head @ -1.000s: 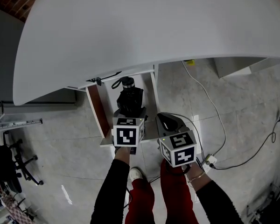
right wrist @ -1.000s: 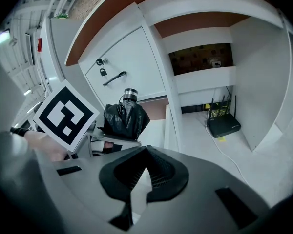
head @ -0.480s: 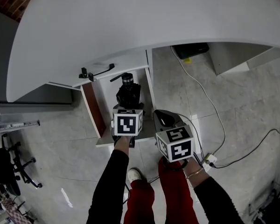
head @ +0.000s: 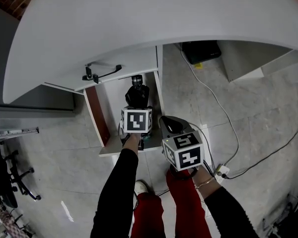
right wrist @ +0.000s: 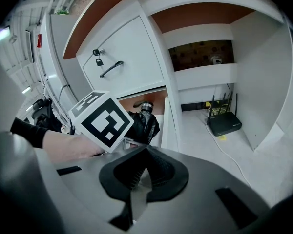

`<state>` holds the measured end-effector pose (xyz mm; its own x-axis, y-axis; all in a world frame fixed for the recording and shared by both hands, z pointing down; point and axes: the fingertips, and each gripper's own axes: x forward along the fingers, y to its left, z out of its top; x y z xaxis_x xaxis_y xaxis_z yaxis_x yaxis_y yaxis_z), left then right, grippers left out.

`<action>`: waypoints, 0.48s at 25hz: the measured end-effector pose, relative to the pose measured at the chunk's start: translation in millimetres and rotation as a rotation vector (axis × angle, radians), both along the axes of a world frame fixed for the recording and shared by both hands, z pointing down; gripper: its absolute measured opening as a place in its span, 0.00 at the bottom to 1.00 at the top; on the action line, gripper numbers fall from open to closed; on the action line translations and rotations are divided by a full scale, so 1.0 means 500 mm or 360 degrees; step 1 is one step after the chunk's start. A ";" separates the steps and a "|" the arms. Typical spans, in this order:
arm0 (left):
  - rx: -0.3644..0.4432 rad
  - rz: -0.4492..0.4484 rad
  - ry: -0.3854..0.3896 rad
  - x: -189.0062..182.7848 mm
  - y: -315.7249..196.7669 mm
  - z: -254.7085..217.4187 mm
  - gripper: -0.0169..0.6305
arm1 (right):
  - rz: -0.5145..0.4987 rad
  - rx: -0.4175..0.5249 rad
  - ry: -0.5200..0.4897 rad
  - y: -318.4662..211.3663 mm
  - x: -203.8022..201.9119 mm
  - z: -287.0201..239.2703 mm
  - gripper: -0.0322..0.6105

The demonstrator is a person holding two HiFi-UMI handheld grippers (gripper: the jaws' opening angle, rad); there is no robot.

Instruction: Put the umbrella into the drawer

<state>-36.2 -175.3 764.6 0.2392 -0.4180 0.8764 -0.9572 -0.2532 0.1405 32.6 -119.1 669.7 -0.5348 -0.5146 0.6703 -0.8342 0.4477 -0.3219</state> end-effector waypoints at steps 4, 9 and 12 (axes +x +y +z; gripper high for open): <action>-0.0016 -0.0034 -0.0005 -0.004 -0.004 0.019 0.42 | -0.0020 0.0007 0.0007 -0.001 -0.004 0.008 0.05; -0.0027 -0.0045 0.0005 -0.005 -0.009 0.034 0.42 | -0.0023 0.0011 0.0005 -0.003 -0.004 0.015 0.05; -0.0015 -0.0043 0.0006 -0.005 -0.015 0.044 0.43 | -0.0028 0.0007 0.0009 -0.005 -0.006 0.020 0.05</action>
<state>-38.7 -182.6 786.6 0.2312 -0.4158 0.8796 -0.9631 -0.2258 0.1464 29.5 -121.4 679.8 -0.5399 -0.5082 0.6710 -0.8281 0.4635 -0.3153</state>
